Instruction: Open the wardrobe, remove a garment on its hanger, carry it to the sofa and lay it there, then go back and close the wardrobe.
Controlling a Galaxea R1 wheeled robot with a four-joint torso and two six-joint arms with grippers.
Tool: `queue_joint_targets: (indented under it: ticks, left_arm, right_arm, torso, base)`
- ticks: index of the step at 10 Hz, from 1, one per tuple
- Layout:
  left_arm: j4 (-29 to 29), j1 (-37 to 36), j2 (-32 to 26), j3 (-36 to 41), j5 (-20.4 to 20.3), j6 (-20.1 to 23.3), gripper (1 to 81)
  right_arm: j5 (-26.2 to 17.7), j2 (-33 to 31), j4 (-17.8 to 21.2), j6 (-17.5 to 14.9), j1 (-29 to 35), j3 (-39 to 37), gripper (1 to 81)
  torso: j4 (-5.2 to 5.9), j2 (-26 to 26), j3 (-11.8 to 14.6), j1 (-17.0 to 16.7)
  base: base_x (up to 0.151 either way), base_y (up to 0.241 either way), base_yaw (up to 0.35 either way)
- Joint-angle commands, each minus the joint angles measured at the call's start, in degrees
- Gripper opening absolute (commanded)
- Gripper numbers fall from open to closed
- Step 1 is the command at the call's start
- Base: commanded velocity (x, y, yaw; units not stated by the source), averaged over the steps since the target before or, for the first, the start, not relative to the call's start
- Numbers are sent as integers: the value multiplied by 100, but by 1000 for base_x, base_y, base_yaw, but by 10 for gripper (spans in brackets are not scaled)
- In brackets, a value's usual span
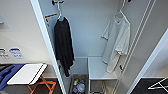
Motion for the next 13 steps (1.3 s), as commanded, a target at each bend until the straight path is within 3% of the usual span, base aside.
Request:
queue_joint_targets:
  ticks: [1, 5, 8, 10, 13]
  left_arm:
    - [-51, -193, -125, -212, -333, -6, 811]
    - [-455, 35, 482, -1127, -263, -15, 811]
    - [-499, 132, 1042, -1819, 194, -24, 811]
    - [-499, 211, 1413, -2426, 194, -24, 811]
    - [-525, 457, 2026, -3600, 177, -32, 811]
  right_arm:
    - [830, -570, -71, 27, 224, -318, 811]
    - [681, 27, 17, 89, 5, -1049, 811]
    - [391, 702, 26, 283, -180, -1916, 811]
    - [75, 1212, 17, 423, -286, -2505, 811]
    - [-66, 2055, 26, 624, -532, -3611, 811]
  torso:
    - [0, 0, 0, 0]
    - [0, -9, 2, -15]
    - [0, -11, 2, -22]
    - [0, -13, 2, -24]
    - [0, -13, 2, -26]
  base:
    - [0, 0, 0]
    - [0, 0, 0]
    - [0, 0, 0]
    - [0, 0, 0]
    - [0, 0, 0]
